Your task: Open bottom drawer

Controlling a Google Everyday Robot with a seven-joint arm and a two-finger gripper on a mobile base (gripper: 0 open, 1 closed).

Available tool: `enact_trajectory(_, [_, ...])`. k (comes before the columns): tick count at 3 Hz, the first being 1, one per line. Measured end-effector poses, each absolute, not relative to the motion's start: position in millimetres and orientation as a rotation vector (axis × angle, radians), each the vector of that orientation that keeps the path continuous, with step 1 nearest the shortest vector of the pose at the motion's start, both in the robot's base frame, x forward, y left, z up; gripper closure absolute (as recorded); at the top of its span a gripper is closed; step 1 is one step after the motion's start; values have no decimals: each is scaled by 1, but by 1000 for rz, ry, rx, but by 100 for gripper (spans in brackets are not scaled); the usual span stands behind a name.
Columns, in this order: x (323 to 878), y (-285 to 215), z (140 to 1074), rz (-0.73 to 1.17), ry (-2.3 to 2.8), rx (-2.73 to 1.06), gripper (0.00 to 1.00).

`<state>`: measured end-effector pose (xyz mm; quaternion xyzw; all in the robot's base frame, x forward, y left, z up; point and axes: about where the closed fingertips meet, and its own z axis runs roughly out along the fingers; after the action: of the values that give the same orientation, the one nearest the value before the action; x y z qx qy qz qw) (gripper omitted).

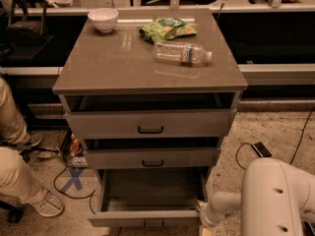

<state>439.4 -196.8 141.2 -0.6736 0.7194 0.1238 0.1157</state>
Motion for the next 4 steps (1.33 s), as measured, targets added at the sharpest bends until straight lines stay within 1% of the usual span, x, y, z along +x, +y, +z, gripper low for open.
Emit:
enact_trajectory(1, [422, -194, 146, 356, 2074, -2007, 26])
enact_trajectory(3, [386, -197, 171, 287, 2015, -1971, 72])
enact_trajectory(4, [386, -196, 170, 289, 2015, -1972, 76])
